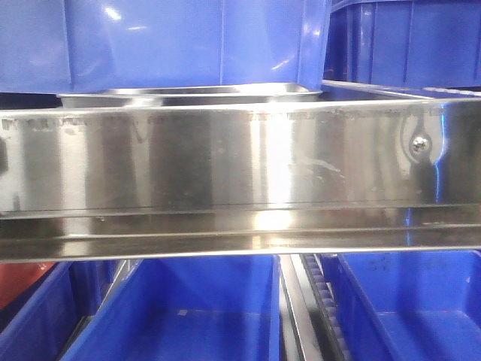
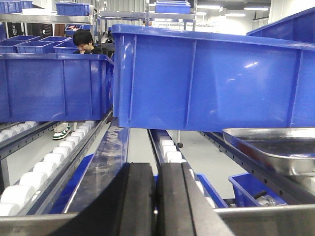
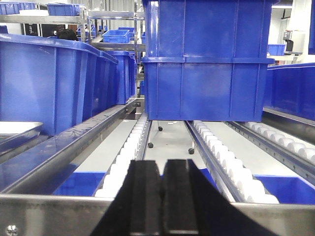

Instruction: Stack silver trays without gaps

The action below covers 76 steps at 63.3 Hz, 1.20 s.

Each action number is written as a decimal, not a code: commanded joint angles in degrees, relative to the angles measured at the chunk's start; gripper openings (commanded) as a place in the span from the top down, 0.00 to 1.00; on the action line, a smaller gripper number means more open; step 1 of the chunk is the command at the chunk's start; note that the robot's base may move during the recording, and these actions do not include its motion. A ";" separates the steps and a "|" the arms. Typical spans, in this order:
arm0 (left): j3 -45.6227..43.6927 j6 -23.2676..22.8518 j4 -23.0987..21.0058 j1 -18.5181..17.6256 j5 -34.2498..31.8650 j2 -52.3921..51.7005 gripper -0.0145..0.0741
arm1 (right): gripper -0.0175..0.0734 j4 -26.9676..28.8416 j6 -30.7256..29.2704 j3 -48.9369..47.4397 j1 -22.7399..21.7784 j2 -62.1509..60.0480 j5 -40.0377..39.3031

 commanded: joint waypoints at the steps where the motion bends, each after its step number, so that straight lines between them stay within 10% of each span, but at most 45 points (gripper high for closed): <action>1: -0.16 0.00 0.00 -0.30 -0.84 -0.18 0.83 | 0.89 0.03 -0.24 0.02 -0.14 -0.22 -1.34; 59: -0.16 0.00 0.00 -0.25 -1.09 -0.18 0.83 | 0.89 0.03 -0.24 0.02 -0.14 -0.22 -8.32; 76: -0.16 0.00 -10.68 -0.25 -7.08 -0.18 0.83 | 0.89 0.31 2.90 -2.01 -0.14 -0.22 -14.90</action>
